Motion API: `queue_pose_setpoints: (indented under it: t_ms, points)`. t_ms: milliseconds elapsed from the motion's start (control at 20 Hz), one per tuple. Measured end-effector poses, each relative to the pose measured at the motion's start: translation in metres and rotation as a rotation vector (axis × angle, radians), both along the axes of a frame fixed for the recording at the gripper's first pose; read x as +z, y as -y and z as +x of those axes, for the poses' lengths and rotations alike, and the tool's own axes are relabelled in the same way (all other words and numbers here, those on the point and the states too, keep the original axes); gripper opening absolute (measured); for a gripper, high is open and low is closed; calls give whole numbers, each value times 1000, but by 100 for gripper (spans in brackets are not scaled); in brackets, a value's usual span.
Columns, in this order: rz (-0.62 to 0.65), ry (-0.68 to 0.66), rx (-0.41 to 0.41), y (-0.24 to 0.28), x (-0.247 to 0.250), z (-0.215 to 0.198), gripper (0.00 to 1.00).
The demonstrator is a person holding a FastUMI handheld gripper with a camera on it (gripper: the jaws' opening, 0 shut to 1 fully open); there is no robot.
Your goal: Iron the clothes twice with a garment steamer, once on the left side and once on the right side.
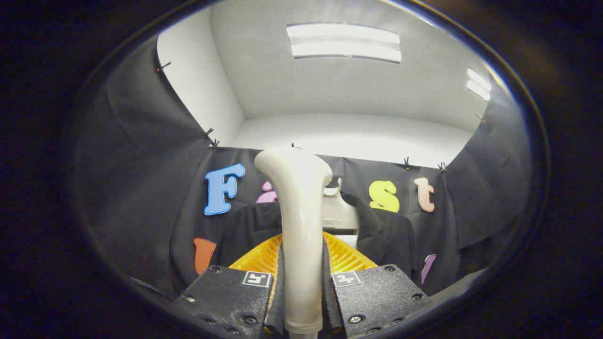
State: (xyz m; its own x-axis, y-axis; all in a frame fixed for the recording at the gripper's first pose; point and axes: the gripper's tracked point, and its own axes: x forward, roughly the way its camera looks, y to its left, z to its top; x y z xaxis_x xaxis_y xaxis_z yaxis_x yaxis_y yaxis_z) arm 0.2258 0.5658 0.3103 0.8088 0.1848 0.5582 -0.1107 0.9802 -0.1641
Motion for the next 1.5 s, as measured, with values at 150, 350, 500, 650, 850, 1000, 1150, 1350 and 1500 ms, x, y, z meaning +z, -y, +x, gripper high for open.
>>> queue_pose_setpoints:
  t_ms: [150, 350, 500, 650, 850, 1000, 1150, 1350, 1500]
  points:
    - [-34, 1, -12, -27, 9, 16, 34]
    - [-76, 2, -59, -38, 7, 31, 34]
    - [-93, -24, -75, -40, -7, 36, 34]
    - [-80, -42, -59, -35, -20, 31, 34]
    - [-54, -48, -63, -19, -31, 19, 34]
    - [-47, -64, -60, -10, -45, 12, 34]
    - [-55, -81, -72, 0, -59, 9, 34]
    - [-76, -135, -72, 7, -89, 6, 34]
    - [-101, -187, -71, 11, -114, 6, 34]
